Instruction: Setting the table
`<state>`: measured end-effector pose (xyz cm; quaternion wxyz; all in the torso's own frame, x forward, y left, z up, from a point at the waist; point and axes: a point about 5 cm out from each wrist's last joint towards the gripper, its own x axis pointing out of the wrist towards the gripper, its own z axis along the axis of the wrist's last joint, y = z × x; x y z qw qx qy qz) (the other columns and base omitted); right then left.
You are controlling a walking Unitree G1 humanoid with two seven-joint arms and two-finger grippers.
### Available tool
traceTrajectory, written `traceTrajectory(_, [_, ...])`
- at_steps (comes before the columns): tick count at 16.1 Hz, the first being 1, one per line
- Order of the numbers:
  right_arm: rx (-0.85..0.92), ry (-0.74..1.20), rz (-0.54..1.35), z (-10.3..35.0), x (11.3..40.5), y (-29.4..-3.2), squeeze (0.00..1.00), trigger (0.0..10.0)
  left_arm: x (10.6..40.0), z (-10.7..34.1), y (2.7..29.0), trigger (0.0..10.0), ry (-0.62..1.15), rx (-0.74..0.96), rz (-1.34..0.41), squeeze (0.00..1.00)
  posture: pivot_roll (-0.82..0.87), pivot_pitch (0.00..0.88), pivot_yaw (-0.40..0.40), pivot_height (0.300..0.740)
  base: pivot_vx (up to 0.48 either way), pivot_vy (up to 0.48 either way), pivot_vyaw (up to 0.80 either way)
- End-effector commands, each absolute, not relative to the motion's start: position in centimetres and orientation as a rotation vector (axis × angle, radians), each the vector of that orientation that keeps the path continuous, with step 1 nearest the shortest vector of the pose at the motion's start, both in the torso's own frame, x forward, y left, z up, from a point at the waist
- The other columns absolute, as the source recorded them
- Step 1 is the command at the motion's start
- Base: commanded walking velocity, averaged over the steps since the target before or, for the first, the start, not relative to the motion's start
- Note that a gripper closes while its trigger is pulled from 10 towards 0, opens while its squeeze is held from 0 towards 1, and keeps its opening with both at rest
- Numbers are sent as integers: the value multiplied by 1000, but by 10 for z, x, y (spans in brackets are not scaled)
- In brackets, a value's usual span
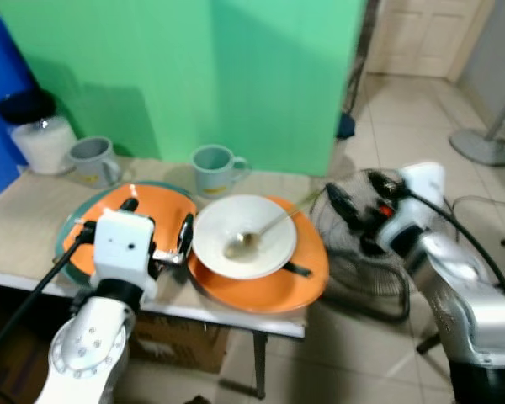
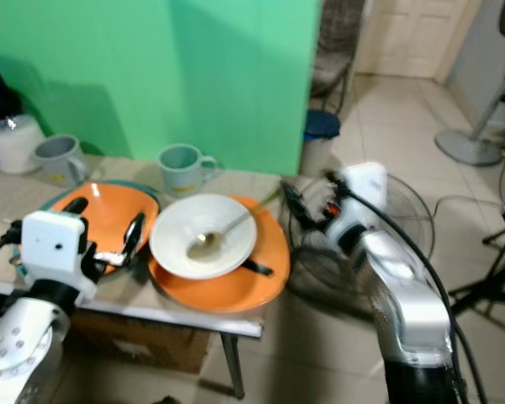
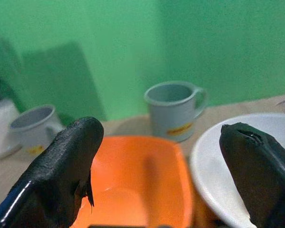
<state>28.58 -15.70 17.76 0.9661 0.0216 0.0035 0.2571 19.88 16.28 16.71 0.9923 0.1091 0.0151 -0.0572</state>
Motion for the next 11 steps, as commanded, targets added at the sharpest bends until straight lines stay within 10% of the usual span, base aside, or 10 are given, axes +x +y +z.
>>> traceTrajectory(1, [16,-21,558,183,286,-162,0,10000,198,170,160,10000,26,211,-147,0,-51,0,4,740,0,0,0])
traceTrajectory(11, [-590,49,1270,208,314,-100,0,10000,189,171,163,10000,155,312,-538,0,-62,0,26,740,0,0,0])
